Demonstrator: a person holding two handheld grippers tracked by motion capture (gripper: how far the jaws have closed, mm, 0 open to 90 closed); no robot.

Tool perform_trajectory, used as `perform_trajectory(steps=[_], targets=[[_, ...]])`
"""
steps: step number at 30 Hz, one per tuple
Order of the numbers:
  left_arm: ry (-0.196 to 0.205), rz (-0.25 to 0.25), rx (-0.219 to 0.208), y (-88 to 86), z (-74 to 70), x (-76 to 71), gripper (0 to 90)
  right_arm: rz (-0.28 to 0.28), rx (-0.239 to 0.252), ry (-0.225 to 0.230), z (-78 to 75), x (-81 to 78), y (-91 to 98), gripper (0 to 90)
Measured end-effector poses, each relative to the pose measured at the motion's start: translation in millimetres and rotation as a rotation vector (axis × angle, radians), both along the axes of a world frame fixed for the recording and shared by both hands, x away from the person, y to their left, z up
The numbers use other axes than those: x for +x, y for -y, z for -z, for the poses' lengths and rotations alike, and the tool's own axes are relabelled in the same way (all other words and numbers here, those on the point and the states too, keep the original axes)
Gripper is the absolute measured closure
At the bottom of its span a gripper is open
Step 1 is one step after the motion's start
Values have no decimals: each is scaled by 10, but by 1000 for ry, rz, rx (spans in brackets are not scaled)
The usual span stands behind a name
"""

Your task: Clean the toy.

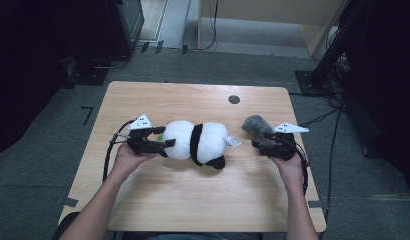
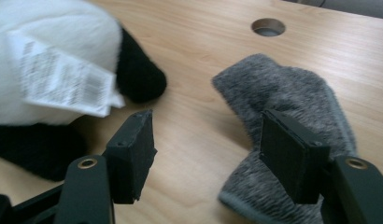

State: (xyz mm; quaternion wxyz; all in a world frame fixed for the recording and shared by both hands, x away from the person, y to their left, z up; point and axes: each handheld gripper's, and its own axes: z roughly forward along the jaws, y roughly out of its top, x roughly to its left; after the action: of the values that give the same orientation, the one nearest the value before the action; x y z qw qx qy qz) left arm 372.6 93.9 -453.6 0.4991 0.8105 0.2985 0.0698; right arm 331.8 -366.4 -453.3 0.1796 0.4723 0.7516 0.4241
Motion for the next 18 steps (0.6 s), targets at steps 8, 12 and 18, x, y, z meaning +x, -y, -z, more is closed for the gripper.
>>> perform_trajectory(steps=[8, 12, 18], targets=[[-16, -4, -20, -11, 23, 15, 279, 75, -77, -23, 176, 267, 89, 347], [-14, -8, -25, -16, 35, 13, 277, 121, -72, -39, 285, 406, 145, 351], [-16, -18, -29, -17, 48, 23, 265, 140, -91, -116, 497, 560, 161, 351]])
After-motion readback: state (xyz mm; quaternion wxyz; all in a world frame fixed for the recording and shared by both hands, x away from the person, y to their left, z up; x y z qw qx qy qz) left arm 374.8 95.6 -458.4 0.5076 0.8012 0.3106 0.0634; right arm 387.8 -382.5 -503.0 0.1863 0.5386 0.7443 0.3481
